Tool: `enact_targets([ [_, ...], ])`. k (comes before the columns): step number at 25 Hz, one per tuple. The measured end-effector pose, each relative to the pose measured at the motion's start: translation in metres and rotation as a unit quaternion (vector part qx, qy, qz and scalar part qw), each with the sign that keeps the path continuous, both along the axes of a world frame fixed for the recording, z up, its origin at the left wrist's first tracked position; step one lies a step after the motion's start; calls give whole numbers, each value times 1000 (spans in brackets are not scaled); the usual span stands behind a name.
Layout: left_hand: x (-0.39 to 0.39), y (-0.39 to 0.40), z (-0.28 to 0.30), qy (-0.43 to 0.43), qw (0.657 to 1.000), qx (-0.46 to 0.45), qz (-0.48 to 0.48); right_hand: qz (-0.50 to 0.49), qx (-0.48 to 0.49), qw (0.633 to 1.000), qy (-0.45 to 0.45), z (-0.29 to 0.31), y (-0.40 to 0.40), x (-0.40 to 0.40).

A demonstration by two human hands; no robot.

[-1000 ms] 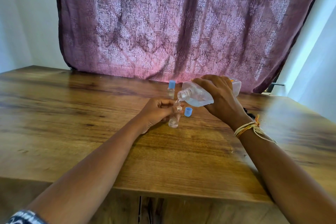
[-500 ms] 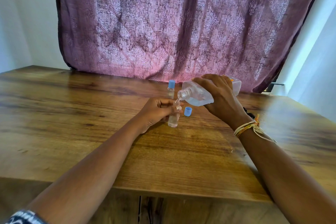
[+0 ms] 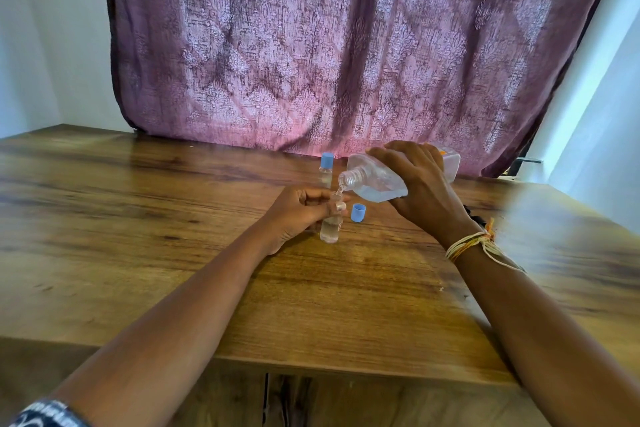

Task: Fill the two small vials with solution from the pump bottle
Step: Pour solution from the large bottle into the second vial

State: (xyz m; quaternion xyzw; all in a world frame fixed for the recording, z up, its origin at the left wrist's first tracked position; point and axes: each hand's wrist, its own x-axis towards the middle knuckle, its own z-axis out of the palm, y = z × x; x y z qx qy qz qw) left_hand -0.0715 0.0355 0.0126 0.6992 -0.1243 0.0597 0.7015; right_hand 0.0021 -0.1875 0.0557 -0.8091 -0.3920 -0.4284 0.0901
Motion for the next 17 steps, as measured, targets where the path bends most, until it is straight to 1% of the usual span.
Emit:
enact_targets([
  [17, 3, 1, -2, -1, 1000, 19, 15, 0, -9, 1000, 4, 0, 1, -1],
])
